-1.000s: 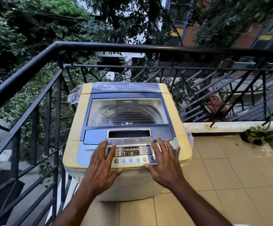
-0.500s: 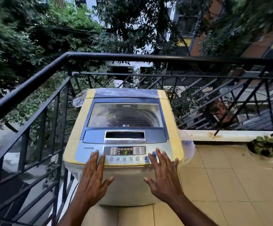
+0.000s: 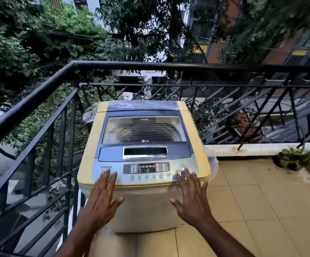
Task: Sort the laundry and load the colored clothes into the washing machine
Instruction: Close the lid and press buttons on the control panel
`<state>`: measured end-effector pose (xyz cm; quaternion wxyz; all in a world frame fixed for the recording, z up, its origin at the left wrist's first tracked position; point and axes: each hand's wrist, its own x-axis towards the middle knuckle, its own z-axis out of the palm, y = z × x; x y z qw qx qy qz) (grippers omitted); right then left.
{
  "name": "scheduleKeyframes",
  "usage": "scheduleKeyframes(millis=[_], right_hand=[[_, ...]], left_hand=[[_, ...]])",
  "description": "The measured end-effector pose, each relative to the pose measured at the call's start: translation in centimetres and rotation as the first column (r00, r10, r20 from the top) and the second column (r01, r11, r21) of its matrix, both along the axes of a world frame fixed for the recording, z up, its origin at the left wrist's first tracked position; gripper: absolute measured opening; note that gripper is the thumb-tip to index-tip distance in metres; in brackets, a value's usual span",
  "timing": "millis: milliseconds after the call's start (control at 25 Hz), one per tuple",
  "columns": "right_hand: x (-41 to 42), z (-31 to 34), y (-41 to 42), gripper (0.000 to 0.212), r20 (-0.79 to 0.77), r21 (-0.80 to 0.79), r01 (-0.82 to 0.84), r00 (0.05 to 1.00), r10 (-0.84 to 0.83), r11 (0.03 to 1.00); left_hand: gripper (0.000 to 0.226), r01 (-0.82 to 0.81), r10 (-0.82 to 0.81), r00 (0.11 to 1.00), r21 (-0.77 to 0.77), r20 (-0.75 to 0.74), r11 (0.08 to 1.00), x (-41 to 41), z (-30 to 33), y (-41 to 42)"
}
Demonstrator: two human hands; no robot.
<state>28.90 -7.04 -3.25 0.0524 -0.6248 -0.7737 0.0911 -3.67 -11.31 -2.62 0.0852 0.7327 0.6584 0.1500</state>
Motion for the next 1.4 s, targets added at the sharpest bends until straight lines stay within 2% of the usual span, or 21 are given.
scheduleKeyframes(millis=[280, 560, 1080, 1400], right_hand=[[-1.5, 0.2, 0.0, 0.087, 0.048, -0.005, -0.007, 0.999, 0.007, 1.0], [-1.7, 0.3, -0.1, 0.088, 0.062, -0.013, -0.007, 0.998, 0.008, 1.0], [-1.4, 0.2, 0.4, 0.089, 0.049, -0.03, -0.005, 0.999, 0.006, 1.0], [-1.5, 0.0, 0.9, 0.081, 0.066, -0.002, -0.002, 0.998, 0.002, 1.0]], left_hand=[[0.09, 0.072, -0.077, 0.995, -0.083, -0.057, 0.994, 1.4, -1.8, 0.3], [0.093, 0.063, -0.074, 0.993, -0.12, -0.091, 0.991, 1.6, -1.6, 0.3], [0.093, 0.046, -0.053, 0.996, -0.104, -0.066, 0.994, 1.8, -1.0, 0.1], [0.09, 0.02, -0.027, 0.997, -0.101, -0.07, 0.995, 1.7, -1.8, 0.2]])
